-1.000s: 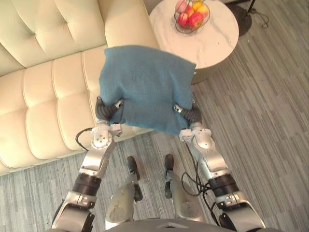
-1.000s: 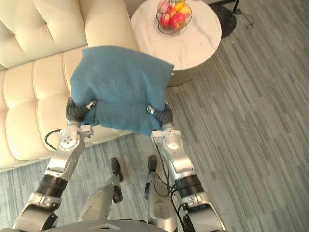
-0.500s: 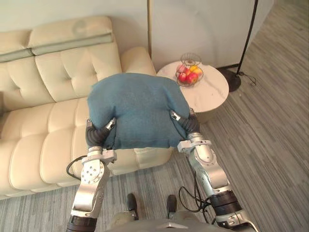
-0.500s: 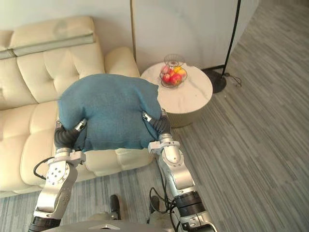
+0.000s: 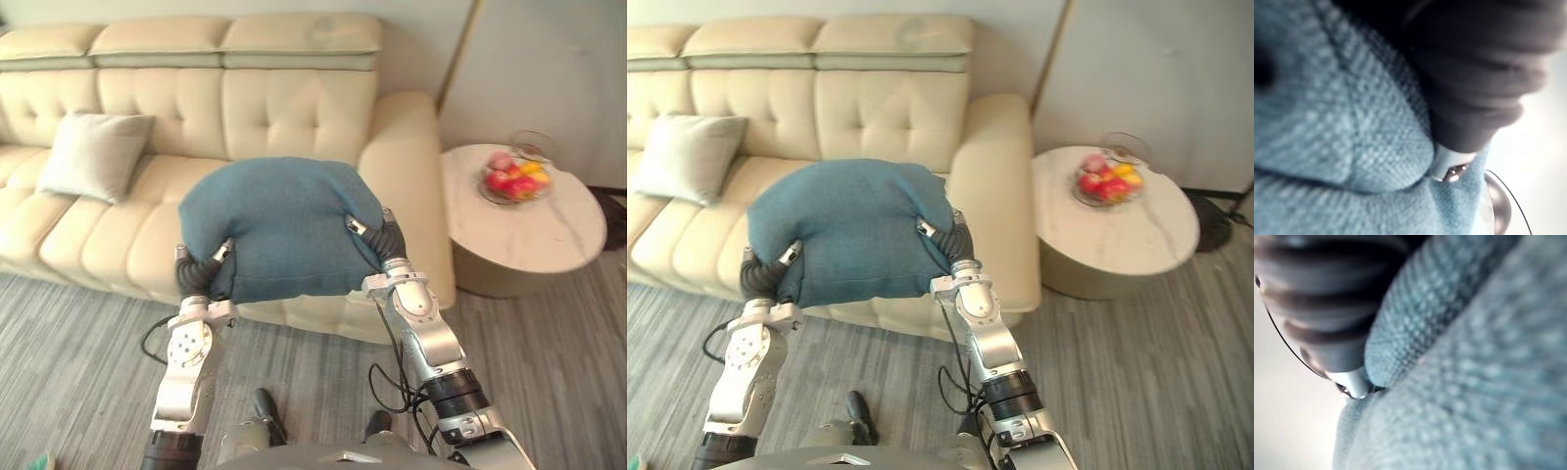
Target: Pick up cushions and gather them together orderly.
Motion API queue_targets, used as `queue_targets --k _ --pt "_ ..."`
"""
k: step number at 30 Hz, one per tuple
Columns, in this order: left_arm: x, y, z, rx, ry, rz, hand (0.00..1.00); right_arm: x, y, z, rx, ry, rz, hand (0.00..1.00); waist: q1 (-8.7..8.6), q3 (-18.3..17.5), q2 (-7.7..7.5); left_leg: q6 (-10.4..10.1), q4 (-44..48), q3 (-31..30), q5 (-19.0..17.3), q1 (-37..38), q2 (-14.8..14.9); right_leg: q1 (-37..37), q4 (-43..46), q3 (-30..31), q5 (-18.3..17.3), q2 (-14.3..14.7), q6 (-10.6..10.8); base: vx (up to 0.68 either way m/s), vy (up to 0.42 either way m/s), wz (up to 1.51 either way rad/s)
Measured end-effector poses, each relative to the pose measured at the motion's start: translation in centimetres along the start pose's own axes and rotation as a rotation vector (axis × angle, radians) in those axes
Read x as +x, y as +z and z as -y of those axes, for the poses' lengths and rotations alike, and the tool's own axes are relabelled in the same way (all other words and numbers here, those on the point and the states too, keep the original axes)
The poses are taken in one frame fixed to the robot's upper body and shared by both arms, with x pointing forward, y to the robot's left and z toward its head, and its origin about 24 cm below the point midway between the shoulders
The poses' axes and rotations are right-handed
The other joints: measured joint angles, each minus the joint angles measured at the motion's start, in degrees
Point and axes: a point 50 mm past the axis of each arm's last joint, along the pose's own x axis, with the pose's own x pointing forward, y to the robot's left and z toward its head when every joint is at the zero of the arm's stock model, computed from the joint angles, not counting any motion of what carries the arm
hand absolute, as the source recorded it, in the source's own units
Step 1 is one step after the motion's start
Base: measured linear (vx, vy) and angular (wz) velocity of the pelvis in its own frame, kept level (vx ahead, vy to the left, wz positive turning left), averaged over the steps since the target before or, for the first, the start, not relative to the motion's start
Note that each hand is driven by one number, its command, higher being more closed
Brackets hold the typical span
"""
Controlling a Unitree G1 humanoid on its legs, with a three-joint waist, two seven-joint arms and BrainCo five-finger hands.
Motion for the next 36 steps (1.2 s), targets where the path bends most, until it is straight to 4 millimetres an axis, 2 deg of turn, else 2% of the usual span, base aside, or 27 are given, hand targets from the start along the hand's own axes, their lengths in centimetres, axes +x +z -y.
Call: queue_targets --k 1,2,3,4,5,7,9,11,13,14,16,17,18,19,21,22,23,24,26,28,30,31,32,33,34,35,36 --pt "0.0 0.0 -0.1 0.006 0.0 0.0 1.0 0.0 -0.2 -0.1 0.003 0.0 -0.007 1.0 0.1 0.1 -0.04 0.7 -0.1 -0.1 -0.4 0.1 -0.6 -3.3 5.9 1.4 -0.8 -1.6 -6.4 0.17 0.338 0.2" --pt "-0.1 -0.1 -0.2 0.01 0.002 -0.004 1.0 0.0 -0.3 -0.2 0.008 -0.001 -0.014 1.0 -0.04 0.3 -0.04 1.1 -0.2 -1.0 -0.7 0.4 -0.9 -5.8 10.9 4.5 -3.0 -1.3 -7.4 0.14 0.202 0.25" --pt "-0.2 -0.2 -0.4 0.019 0.003 -0.009 1.0 0.0 -0.7 -0.2 0.015 -0.004 -0.028 1.0 -0.61 1.3 -0.14 1.3 -1.0 -2.7 -0.9 2.1 -1.2 -7.2 16.9 9.1 -8.1 1.5 -4.6 0.11 0.127 0.28" --pt "-0.2 -0.3 -0.5 0.024 0.003 -0.013 1.0 -0.1 -0.9 -0.2 0.02 -0.007 -0.037 1.0 -0.9 1.7 -0.25 1.3 -1.5 -3.2 -0.9 2.9 -1.2 -7.7 18.6 11.7 -10.2 3.8 -3.6 0.15 0.132 0.42" --pt "-0.4 -0.4 -0.7 0.03 0.0 -0.02 1.0 -0.4 -1.3 -0.2 0.036 -0.011 -0.052 1.0 -1.52 1.9 -0.5 1.1 -2.9 -4.2 -0.8 4.4 -1.4 -8.7 19.8 15.1 -13.8 8.1 -1.9 0.09 0.068 0.36" --pt "-0.4 -0.5 -0.7 0.032 -0.01 -0.023 1.0 -0.6 -1.5 -0.2 0.058 -0.004 -0.063 1.0 -1.69 2.6 -1.55 0.9 -5.5 -4.1 -0.6 7.2 -2.9 -10.5 18.3 14.3 -15.9 11.4 -1.9 0.13 0.057 0.16" --pt "-0.4 -0.4 -0.7 0.039 -0.011 -0.021 1.0 -0.6 -1.5 -0.2 0.063 -0.003 -0.063 1.0 -1.75 2.7 -1.68 0.9 -8.0 -3.1 -0.6 9.0 -3.9 -13.6 12.5 12.9 -15.2 14.4 -2.1 0.16 0.036 -0.17" --pt "-0.4 -0.4 -0.8 0.043 -0.013 -0.018 1.0 -0.6 -1.5 -0.3 0.066 0.001 -0.065 1.0 -2.87 2.8 -1.83 0.7 -11.1 -2.4 -0.5 11.6 -4.8 -15.3 0.8 11.3 -9.8 18.3 -2.4 0.21 0.006 -0.19" --pt "-0.3 -0.3 -0.8 0.051 -0.027 -0.017 1.0 -0.6 -1.5 -0.3 0.067 0.0 -0.064 1.0 -4.49 2.9 -2.49 0.4 -11.9 -2.3 -1.0 13.5 -5.9 -16.3 -2.5 11.5 -5.9 19.1 -2.8 0.3 -0.008 0.01" --pt "-0.3 -0.4 -0.8 0.059 -0.035 -0.02 1.0 -0.7 -1.6 -0.1 0.069 -0.005 -0.067 1.0 -5.37 2.9 -2.55 0.1 -11.6 -2.3 -1.7 14.5 -6.0 -15.9 -4.5 12.5 -3.0 20.1 -4.2 0.33 -0.012 0.04" --pt "-0.2 -0.2 -0.3 0.067 -0.062 -0.012 1.0 -1.3 -1.6 0.3 0.094 -0.023 -0.066 1.0 -5.55 2.8 -2.49 -1.9 -10.1 -2.7 -4.0 15.0 -5.4 -14.4 -6.4 13.1 -0.1 21.6 -6.0 0.41 -0.055 0.04" --pt "-0.2 -0.1 0.1 0.066 -0.086 -0.006 1.0 -1.9 -1.7 0.7 0.106 -0.039 -0.066 1.0 -5.57 2.8 -2.36 -2.9 -7.8 -3.1 -6.0 14.8 -4.5 -12.7 -7.0 12.8 0.0 22.8 -6.1 0.4 -0.081 0.1" --pt "-0.2 -0.2 0.2 0.065 -0.091 -0.008 1.0 -2.1 -1.8 0.8 0.109 -0.045 -0.068 1.0 -5.61 2.8 -2.36 -3.5 -6.4 -3.1 -6.8 14.8 -4.0 -11.4 -7.4 12.7 0.0 23.1 -6.2 0.51 -0.175 0.17" --pt "-0.3 -0.3 0.6 0.059 -0.103 -0.015 1.0 -2.5 -1.8 1.2 0.11 -0.06 -0.069 1.0 -5.63 2.8 -2.26 -4.7 -1.1 -2.9 -7.9 13.5 -2.7 -8.2 -9.6 12.7 0.1 23.7 -7.8 0.35 -0.143 0.13" --pt "-0.5 -0.5 1.2 0.044 -0.117 -0.025 1.0 -2.6 -1.9 1.8 0.097 -0.074 -0.072 1.0 -5.67 2.8 -1.74 -6.8 10.7 -2.5 -8.9 9.8 0.2 -5.5 -11.7 11.9 0.0 23.8 -8.6 0.39 -0.131 0.05" --pt "-0.5 -0.6 1.4 0.035 -0.124 -0.031 1.0 -2.6 -1.9 2.2 0.087 -0.08 -0.073 1.0 -5.52 2.8 -1.63 -8.0 17.9 -1.7 -8.7 7.9 2.0 -3.4 -13.5 12.0 0.0 23.9 -8.7 0.41 -0.08 -0.11" --pt "-0.7 -0.8 1.9 0.027 -0.139 -0.04 1.0 -2.7 -1.8 2.7 0.076 -0.09 -0.068 1.0 -5.15 2.8 -1.59 -7.7 25.7 0.3 -9.2 6.7 5.8 0.2 -16.0 13.5 -0.1 24.1 -8.7 0.53 -0.062 -0.26" --pt "-0.7 -0.8 2.1 0.012 -0.142 -0.044 1.0 -2.7 -1.4 2.9 0.077 -0.1 -0.049 1.0 -5.02 2.8 -1.4 -7.7 27.4 0.1 -9.6 6.5 7.9 2.3 -17.1 15.1 -0.3 24.2 -8.7 0.43 -0.024 -0.35" --pt "-0.7 -0.8 2.2 -0.003 -0.141 -0.044 1.0 -2.8 -0.8 3.0 0.079 -0.104 -0.025 1.0 -4.53 2.6 -1.05 -7.8 27.5 -0.3 -10.1 6.0 9.8 3.3 -17.2 16.9 -0.8 24.1 -8.7 0.23 0.038 -0.52" --pt "-0.6 -0.7 2.5 -0.008 -0.149 -0.039 1.0 -2.9 -0.3 3.3 0.083 -0.121 -0.003 1.0 -3.85 2.5 -1.03 -8.0 22.8 -2.8 -11.0 3.9 11.3 4.6 -17.2 20.4 -1.0 22.6 -8.6 0.19 0.146 -0.65" --pt "-0.6 -0.6 2.8 -0.019 -0.155 -0.037 1.0 -2.9 -0.3 3.5 0.084 -0.128 0.001 1.0 -3.7 2.4 -0.73 -9.1 11.0 -7.0 -9.3 3.2 11.1 5.1 -16.4 22.8 -2.1 21.2 -6.7 0.1 0.228 -0.59" --pt "-0.6 -0.6 2.9 -0.024 -0.154 -0.037 1.0 -3.0 -0.2 3.5 0.084 -0.129 0.001 1.0 -3.6 2.3 -0.11 -9.5 5.6 -9.3 -6.4 4.0 11.2 5.1 -15.9 23.5 -2.6 21.3 -5.4 0.09 0.311 -0.95" --pt "-0.8 -0.6 3.1 -0.045 -0.149 -0.038 1.0 -3.2 0.1 3.6 0.076 -0.127 0.013 1.0 -2.99 2.2 3.37 -13.0 -1.6 -16.0 4.7 5.0 13.0 4.9 -15.0 26.0 -4.5 23.3 -1.9 0.07 0.264 -0.92" --pt "-0.9 -0.8 2.9 -0.038 -0.144 -0.043 1.0 -3.3 -0.2 3.5 0.084 -0.13 0.005 1.0 -2.7 2.5 3.04 -14.4 -0.1 -16.2 2.6 5.4 12.5 4.9 -15.0 27.7 -5.2 22.9 -0.6 0.08 0.293 -1.02" --pt "-1.2 -1.1 2.3 -0.029 -0.126 -0.059 1.0 -3.9 -0.9 2.8 0.117 -0.135 -0.023 1.0 -2.66 2.2 2.02 -15.0 -0.3 -17.0 2.7 5.9 10.9 3.5 -13.7 28.6 -4.4 21.4 -1.3 0.08 0.208 -0.87" --pt "-1.6 -0.9 2.0 -0.029 -0.117 -0.057 1.0 -4.2 -1.1 2.4 0.131 -0.128 -0.03 1.0 -2.38 1.9 1.38 -13.6 -0.2 -18.4 0.8 6.3 9.2 2.4 -13.4 29.4 -4.8 20.0 0.2 0.09 0.184 -0.68" --pt "-1.7 -1.0 2.0 -0.029 -0.116 -0.058 1.0 -4.3 -1.2 2.3 0.133 -0.127 -0.035 1.0 -2.61 1.9 1.32 -13.3 -0.2 -17.9 0.5 6.2 8.8 2.3 -13.6 30.0 -4.4 19.5 0.8 0.04 0.164 -0.58"
